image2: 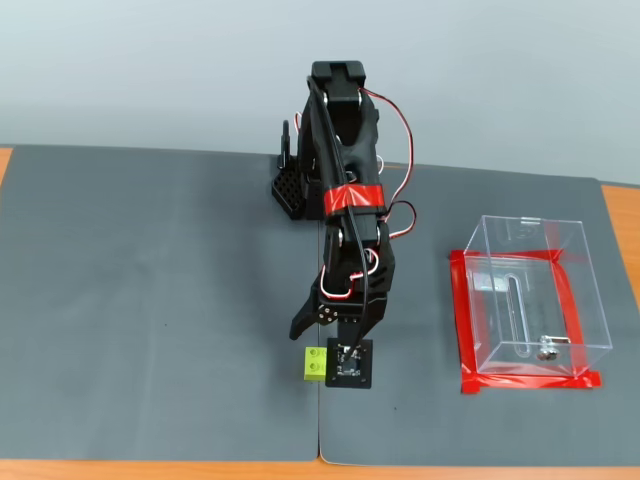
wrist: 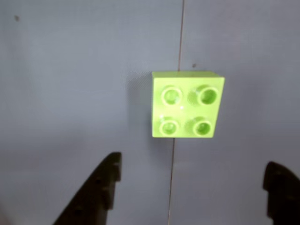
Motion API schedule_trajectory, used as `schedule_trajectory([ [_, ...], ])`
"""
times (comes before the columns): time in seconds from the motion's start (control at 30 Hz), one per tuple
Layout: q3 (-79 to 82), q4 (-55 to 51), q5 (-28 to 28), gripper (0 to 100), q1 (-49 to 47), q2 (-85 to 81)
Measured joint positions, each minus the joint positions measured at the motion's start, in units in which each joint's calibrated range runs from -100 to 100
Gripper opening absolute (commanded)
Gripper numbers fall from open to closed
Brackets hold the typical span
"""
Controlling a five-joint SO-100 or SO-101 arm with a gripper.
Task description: Pick the green lego block and place it into the transparent box
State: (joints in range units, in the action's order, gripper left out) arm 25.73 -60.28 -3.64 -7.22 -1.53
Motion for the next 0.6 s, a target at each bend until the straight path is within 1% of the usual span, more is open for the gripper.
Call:
schedule_trajectory([
  [0.2, 0.0, 0.43, 0.0, 34, 1.4, 2.38],
  [0.6, -0.36, 4.34, 0.0, 34, 0.81, 5.1],
])
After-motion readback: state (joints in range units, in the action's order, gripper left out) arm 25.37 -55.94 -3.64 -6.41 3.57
